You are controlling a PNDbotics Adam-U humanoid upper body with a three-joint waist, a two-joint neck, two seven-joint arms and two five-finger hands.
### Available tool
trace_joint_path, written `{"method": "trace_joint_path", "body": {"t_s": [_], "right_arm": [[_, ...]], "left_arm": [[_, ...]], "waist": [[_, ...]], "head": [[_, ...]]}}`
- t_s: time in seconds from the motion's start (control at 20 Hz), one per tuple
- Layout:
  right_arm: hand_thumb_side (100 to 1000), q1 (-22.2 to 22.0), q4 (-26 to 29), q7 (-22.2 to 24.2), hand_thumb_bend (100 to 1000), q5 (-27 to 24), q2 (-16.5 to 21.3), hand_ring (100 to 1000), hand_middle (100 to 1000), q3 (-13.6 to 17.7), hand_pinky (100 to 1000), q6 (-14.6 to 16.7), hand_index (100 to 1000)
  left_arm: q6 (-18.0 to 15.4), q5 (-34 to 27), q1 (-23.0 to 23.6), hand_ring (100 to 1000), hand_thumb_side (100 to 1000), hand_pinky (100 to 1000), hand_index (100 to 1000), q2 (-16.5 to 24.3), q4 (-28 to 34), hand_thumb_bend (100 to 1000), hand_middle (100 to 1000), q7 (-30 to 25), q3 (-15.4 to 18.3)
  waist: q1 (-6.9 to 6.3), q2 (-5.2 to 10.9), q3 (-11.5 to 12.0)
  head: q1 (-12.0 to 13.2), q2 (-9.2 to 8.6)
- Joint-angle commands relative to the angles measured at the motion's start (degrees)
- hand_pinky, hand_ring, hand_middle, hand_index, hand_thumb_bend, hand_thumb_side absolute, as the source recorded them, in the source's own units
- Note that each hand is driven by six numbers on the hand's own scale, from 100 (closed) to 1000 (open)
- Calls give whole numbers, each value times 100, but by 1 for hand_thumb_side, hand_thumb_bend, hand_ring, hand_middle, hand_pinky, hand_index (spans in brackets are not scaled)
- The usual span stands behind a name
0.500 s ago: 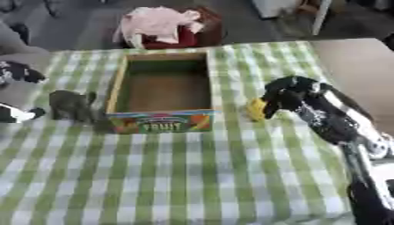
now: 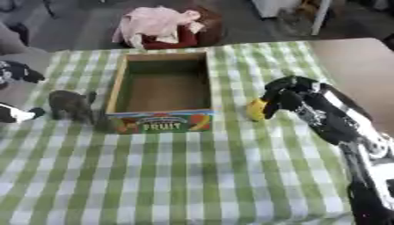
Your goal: Pick up objects on the table and place them in the box.
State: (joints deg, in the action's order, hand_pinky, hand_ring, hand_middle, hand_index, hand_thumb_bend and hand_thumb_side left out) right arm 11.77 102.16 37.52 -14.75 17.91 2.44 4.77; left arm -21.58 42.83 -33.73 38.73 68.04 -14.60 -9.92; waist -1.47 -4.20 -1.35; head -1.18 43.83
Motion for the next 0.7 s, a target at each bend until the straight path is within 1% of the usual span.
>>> {"method": "trace_joint_path", "body": {"t_s": [0.05,0.25,0.4,0.45,0.55,0.7], "right_arm": [[544,62,81,6,155,-16,90,573,610,25,546,8,755],[544,55,76,17,155,-8,85,573,610,19,546,12,755],[545,59,75,22,154,-8,87,573,610,11,546,15,756],[546,57,72,25,154,-4,85,573,610,9,546,14,756],[545,60,72,34,153,-2,83,573,610,2,546,16,756],[546,63,70,44,153,-5,78,573,610,-6,546,19,756]], "left_arm": [[4,31,-134,716,267,726,812,99,27,465,651,30,21],[-9,106,-194,716,260,727,812,48,-24,463,650,40,7],[-52,228,-259,717,279,733,814,-15,-92,495,655,31,-33],[-68,295,-285,717,280,733,814,-40,-133,496,656,31,-44],[-100,441,-343,711,309,736,816,-118,-269,518,662,14,-68],[-168,636,-434,709,314,737,817,-245,-493,519,664,24,-72]], "waist": [[-1,65,0],[8,65,-9],[10,58,-22],[11,57,-24],[14,52,-39],[23,49,-63]], "head": [[-13,29],[-7,29],[8,29],[11,29],[25,29],[36,29]]}}
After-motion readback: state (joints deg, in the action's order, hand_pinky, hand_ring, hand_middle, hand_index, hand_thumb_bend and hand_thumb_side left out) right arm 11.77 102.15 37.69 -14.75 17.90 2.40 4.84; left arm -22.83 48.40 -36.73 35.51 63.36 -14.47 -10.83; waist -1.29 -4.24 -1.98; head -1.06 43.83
